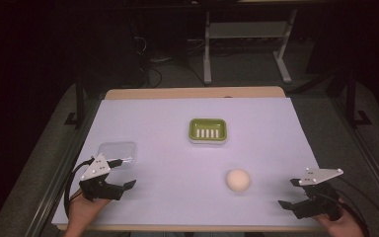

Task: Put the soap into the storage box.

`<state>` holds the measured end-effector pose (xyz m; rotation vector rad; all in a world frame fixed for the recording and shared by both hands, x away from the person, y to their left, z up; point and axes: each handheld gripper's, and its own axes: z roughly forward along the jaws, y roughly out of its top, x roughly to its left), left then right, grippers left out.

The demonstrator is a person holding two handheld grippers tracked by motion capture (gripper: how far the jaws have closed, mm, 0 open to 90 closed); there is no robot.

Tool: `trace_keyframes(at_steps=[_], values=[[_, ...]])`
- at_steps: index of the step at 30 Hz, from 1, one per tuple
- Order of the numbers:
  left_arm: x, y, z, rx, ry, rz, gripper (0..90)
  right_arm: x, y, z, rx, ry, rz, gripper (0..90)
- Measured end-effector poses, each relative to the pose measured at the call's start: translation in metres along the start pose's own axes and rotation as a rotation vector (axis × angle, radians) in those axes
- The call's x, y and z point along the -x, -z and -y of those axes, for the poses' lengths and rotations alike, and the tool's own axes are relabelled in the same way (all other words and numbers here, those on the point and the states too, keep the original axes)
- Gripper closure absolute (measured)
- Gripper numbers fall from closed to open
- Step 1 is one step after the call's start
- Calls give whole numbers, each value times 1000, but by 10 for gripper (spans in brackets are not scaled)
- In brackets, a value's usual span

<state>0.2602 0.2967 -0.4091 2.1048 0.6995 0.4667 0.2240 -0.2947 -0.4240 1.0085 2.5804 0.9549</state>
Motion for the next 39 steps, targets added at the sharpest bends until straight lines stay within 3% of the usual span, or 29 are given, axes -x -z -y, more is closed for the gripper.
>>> trace_keyframes(at_steps=[5,9,16,23,29,39], values=[[-1,0,0,-1,17,3,151,-3,-3,-6,-14,10,-13,148],[-1,1,-1,-1,5,-3,151,-5,-4,-14,-13,20,-30,148],[0,-2,-1,-5,6,14,151,-7,-9,-47,-17,91,-66,148],[-1,-2,-1,-15,-4,20,151,-10,-20,-73,-34,119,-102,148],[-5,-1,1,-4,35,41,151,-17,-35,-96,-126,195,-94,148],[-3,-2,0,5,43,36,151,-24,-53,-116,-171,253,-122,144]])
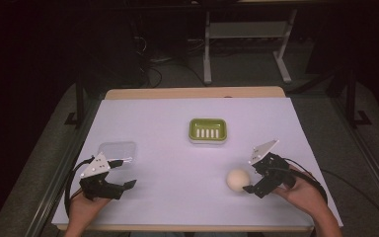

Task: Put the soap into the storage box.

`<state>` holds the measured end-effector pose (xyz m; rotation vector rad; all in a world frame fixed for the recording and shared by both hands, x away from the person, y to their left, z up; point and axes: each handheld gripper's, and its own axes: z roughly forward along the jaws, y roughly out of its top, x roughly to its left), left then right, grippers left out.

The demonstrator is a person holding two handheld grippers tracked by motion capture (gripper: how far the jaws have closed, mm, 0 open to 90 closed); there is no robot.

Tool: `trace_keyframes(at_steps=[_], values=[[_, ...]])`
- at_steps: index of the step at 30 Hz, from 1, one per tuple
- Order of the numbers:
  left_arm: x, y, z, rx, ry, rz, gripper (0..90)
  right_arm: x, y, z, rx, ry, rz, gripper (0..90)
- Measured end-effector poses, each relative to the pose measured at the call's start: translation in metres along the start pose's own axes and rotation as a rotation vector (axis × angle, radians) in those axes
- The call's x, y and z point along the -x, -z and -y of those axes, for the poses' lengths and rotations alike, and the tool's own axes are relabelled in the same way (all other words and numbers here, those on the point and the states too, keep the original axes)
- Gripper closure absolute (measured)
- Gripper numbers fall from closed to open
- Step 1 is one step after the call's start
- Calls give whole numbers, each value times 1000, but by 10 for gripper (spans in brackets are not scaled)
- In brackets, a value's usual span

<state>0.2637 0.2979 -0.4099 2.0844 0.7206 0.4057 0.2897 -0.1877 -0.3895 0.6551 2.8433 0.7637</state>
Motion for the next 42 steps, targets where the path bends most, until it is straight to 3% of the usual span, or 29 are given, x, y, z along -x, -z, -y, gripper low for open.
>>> trace_keyframes(at_steps=[9,20,25,28,31,38,42], values=[[-1,1,0,6,-2,-1,151,-1,-25,-18,-81,49,-26,140],[-1,1,0,12,2,0,151,0,-40,-25,-135,50,-47,141],[1,0,-1,7,-5,-1,151,0,-49,-29,-184,61,-40,169],[-2,4,-1,15,-4,-16,151,1,-52,-30,-187,70,-33,222],[-4,5,0,29,24,-15,151,0,-54,-31,-205,78,-40,239],[-3,5,0,22,12,-21,151,-1,-54,-37,-252,85,-31,242],[-3,5,0,25,11,-21,151,-1,-55,-42,-267,84,-50,242]])
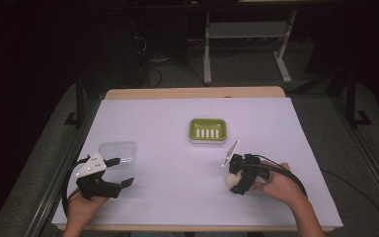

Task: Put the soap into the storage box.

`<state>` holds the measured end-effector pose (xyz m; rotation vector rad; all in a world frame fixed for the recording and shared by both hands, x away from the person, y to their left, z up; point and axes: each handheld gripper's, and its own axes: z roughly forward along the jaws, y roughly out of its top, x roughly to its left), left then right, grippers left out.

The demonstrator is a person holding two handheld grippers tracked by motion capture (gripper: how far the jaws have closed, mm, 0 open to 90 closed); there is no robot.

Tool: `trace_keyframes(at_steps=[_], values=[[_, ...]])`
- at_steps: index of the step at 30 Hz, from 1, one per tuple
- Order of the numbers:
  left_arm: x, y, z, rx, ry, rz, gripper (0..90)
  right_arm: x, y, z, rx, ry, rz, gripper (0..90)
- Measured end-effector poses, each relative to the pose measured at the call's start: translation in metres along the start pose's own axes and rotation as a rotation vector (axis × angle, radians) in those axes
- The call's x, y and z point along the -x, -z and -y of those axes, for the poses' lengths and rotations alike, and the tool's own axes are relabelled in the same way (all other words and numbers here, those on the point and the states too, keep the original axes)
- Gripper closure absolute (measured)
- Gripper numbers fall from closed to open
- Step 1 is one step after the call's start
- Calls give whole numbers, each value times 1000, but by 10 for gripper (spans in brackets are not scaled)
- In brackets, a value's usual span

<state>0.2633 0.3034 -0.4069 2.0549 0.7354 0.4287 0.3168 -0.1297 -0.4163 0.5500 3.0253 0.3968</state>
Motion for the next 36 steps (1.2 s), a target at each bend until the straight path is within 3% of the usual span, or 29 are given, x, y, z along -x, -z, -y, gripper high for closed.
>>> trace_keyframes(at_steps=[8,21,36], values=[[1,-2,0,-10,-12,0,151,7,10,-9,34,-9,-15,242],[1,-4,0,-11,-3,3,151,35,34,-26,93,-41,-40,242],[4,-4,-2,-19,-19,3,151,52,49,-44,108,-45,-34,242]])
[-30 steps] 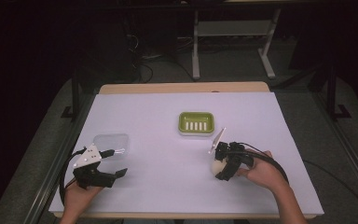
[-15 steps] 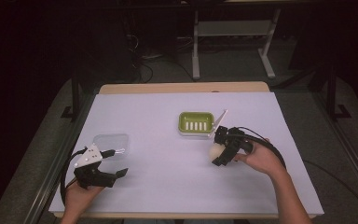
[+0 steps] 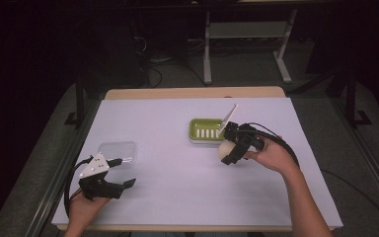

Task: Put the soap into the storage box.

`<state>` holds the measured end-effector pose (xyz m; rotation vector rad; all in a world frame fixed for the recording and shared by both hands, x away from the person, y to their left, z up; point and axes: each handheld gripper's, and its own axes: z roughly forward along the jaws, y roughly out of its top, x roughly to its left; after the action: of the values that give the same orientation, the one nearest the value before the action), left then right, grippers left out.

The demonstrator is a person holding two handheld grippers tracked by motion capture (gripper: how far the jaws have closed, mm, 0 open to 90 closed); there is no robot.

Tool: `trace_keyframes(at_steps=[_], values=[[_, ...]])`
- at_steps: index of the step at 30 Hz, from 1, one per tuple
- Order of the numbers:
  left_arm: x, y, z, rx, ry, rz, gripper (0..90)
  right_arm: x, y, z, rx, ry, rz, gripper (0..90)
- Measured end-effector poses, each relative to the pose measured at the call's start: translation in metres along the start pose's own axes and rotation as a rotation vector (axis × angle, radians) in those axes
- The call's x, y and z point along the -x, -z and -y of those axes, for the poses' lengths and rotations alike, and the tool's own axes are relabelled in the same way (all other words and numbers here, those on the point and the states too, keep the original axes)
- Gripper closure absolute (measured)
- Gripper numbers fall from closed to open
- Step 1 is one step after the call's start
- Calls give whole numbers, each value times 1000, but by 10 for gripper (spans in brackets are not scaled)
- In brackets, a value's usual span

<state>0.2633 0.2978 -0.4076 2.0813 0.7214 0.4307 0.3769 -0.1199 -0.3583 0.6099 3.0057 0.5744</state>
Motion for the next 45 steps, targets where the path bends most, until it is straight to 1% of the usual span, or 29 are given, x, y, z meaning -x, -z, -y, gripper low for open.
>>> trace_keyframes(at_steps=[1,2,8,9,12,13,16,17,20,22,24,25,28,34,36,37,38,41,43,45], values=[[1,-2,0,0,4,4,151,1,1,-1,3,5,-1,242],[1,-2,0,-5,-7,4,151,1,2,-2,6,4,-3,242],[2,-3,0,-4,-5,7,151,6,4,-10,8,7,-3,242],[1,-4,0,-5,-1,13,151,8,4,-14,16,10,-5,242],[1,-4,0,-8,-1,17,151,10,5,-18,24,9,-15,242],[1,-4,0,-7,-1,17,151,12,5,-23,20,13,-9,242],[2,-3,0,-5,-2,15,151,13,5,-27,21,18,-8,242],[1,-3,0,-2,-6,16,151,14,6,-30,34,22,-16,242],[1,-5,1,-11,-14,20,151,17,5,-35,25,32,-16,242],[2,-5,1,-9,-16,20,151,18,5,-37,21,31,-14,242],[2,-5,1,-8,-18,18,151,20,5,-40,23,34,-17,242],[1,-5,0,-10,-25,16,151,22,5,-42,34,38,-19,242],[1,-5,0,-12,-23,18,151,24,5,-46,29,32,-15,242],[2,-6,0,-11,-18,20,151,26,6,-52,17,39,-17,242],[3,-6,0,-7,-21,20,151,29,6,-55,24,39,-20,242],[3,-6,0,-3,-14,20,151,31,6,-57,21,46,-21,242],[2,-5,0,-10,-22,20,151,31,6,-57,21,46,-21,242],[2,-5,0,-10,-26,19,150,33,6,-64,11,46,-18,242],[2,-5,0,-12,-31,18,151,34,7,-66,15,49,-13,242],[2,-5,0,-10,-32,18,150,37,7,-72,13,53,-13,242]])
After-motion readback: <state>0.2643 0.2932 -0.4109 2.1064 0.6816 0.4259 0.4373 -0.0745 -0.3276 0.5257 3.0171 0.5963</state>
